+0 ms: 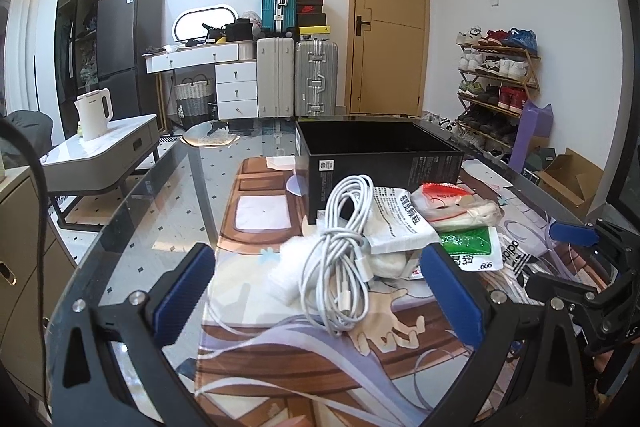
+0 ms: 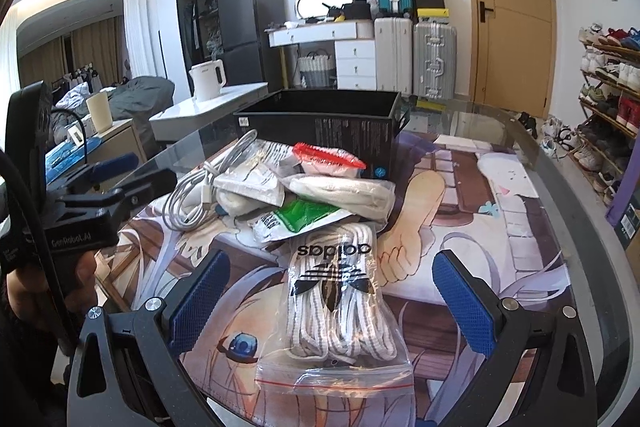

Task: Organize soft objects
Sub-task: 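Move both tools toward the white cable and the bagged adidas laces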

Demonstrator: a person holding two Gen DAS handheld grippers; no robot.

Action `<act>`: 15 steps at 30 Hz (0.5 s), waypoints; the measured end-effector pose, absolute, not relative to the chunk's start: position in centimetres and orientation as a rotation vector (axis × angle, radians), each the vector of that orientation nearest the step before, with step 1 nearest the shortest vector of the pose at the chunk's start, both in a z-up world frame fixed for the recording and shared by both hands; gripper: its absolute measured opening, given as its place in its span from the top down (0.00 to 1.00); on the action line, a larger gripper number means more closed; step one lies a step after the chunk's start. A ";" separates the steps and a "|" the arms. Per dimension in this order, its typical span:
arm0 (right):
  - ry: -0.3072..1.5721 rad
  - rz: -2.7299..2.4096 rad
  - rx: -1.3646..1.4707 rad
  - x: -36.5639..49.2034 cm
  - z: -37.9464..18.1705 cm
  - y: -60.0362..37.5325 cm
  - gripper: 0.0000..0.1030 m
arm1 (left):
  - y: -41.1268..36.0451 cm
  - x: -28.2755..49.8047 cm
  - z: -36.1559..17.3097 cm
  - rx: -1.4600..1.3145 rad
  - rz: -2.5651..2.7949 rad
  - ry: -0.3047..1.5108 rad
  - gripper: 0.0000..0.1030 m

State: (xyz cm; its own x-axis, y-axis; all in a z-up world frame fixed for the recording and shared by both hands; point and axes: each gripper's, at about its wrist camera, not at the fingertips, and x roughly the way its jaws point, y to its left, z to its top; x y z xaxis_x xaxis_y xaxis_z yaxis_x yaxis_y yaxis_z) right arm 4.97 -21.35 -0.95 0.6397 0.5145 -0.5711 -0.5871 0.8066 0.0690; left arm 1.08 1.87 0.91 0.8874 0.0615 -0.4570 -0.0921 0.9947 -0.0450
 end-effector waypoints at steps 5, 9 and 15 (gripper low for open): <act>0.665 0.609 -0.161 5.9 -1.6 -20.9 0.00 | 2.3 1.8 1.0 -0.043 0.084 0.495 0.00; 0.692 0.604 -0.186 6.5 -1.9 -20.6 0.00 | 2.5 2.5 1.0 -0.022 0.081 0.523 0.00; 0.719 0.608 -0.191 7.3 -2.4 -20.4 0.00 | 2.4 3.8 0.8 0.023 0.084 0.579 0.00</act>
State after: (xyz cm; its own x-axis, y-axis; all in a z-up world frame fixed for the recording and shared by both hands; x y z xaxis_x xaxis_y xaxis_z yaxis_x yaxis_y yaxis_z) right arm 7.28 -20.41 -2.40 0.5897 0.4551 -0.6672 -0.5821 0.8121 0.0394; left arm 3.79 2.41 0.83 0.8335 0.0857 -0.5458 -0.0726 0.9963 0.0456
